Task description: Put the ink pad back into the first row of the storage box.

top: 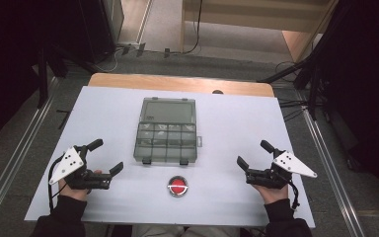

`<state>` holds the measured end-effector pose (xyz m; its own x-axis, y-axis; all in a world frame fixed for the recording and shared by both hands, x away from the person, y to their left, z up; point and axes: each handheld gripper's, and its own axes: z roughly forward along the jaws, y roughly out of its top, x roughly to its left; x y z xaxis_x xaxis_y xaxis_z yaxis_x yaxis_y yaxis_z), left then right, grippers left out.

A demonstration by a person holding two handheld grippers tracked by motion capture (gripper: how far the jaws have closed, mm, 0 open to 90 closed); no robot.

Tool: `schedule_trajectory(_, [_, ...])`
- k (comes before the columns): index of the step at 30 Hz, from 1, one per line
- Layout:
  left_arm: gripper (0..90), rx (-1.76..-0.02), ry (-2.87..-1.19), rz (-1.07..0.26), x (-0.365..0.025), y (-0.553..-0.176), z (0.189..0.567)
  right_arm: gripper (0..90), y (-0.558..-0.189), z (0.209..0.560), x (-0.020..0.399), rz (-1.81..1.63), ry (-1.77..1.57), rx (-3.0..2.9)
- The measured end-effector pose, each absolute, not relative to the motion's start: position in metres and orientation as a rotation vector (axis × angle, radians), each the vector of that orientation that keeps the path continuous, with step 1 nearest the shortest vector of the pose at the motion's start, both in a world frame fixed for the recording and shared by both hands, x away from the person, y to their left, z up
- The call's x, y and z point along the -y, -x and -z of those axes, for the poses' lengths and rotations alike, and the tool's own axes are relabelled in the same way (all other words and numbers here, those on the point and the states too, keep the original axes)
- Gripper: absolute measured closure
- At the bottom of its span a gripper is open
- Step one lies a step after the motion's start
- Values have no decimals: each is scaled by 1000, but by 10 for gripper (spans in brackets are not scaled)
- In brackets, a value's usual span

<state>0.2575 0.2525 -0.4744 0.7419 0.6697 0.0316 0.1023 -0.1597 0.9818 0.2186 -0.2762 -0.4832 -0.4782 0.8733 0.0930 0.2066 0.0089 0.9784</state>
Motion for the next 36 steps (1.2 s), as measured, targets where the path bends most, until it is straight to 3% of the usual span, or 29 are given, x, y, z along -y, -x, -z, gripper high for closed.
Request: schedule_trajectory(36, [0,-615,-1676,-554,-253,-256,474,0,-218,488,257,-1492,-1061,-1879])
